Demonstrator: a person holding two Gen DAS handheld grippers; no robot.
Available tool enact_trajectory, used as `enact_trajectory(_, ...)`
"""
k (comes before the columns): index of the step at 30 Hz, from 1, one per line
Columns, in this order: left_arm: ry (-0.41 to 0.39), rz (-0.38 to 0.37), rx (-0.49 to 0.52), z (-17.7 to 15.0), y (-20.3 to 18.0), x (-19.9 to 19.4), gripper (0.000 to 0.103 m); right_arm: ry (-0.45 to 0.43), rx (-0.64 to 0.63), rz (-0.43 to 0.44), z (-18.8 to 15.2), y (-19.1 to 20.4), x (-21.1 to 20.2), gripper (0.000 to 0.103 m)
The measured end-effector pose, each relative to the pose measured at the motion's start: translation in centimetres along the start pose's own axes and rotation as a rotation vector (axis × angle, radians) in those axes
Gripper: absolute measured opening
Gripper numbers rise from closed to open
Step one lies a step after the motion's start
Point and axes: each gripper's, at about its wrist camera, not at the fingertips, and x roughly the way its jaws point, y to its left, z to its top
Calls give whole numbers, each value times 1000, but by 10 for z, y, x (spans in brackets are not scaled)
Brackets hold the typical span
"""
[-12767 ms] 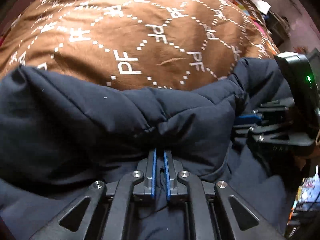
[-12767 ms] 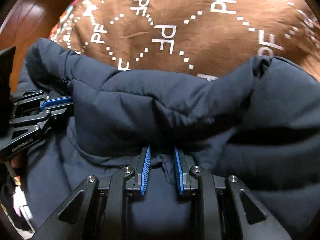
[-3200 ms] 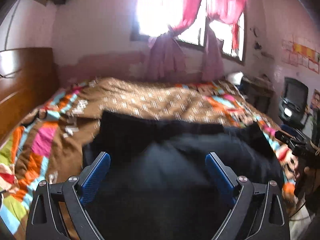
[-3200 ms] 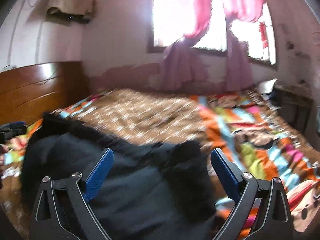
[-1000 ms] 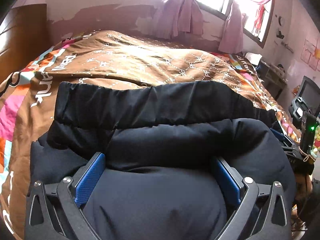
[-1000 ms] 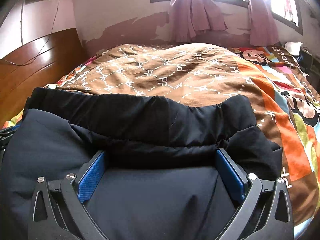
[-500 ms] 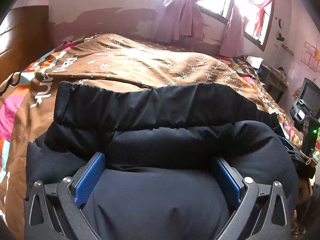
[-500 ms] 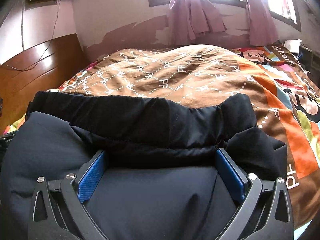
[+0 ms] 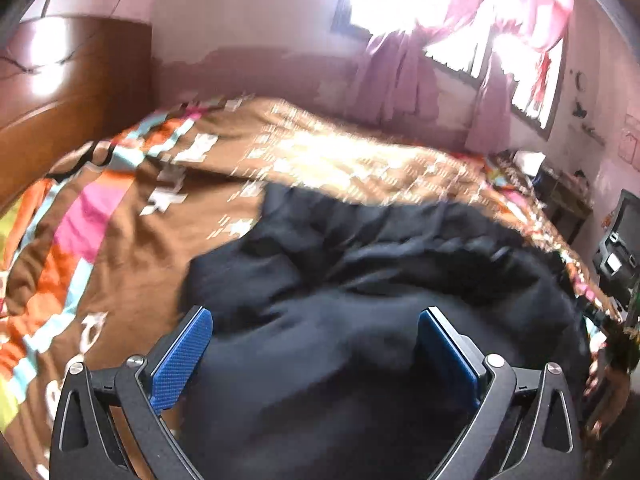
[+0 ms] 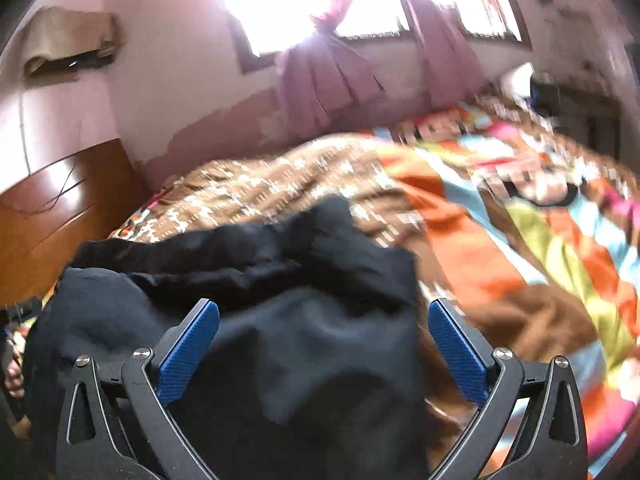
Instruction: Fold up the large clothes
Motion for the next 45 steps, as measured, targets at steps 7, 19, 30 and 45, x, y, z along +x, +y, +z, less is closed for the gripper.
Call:
enact_trajectory(7,219,-223,-238,-30,71,30,103,251,114,194,-23,-51,37,102)
enact_trajectory(19,273,-320,-303,-40,81,48,103,300,93,249,-36,-45,35,102)
enact_trajectory(30,197,-258,-302,-42,54,17,38,306,-11,98,-45,-6,-4,47)
enact_trajectory(45,231,-163,-232,-50,31,-62,19,368,-266,29,-35,37,-57,32)
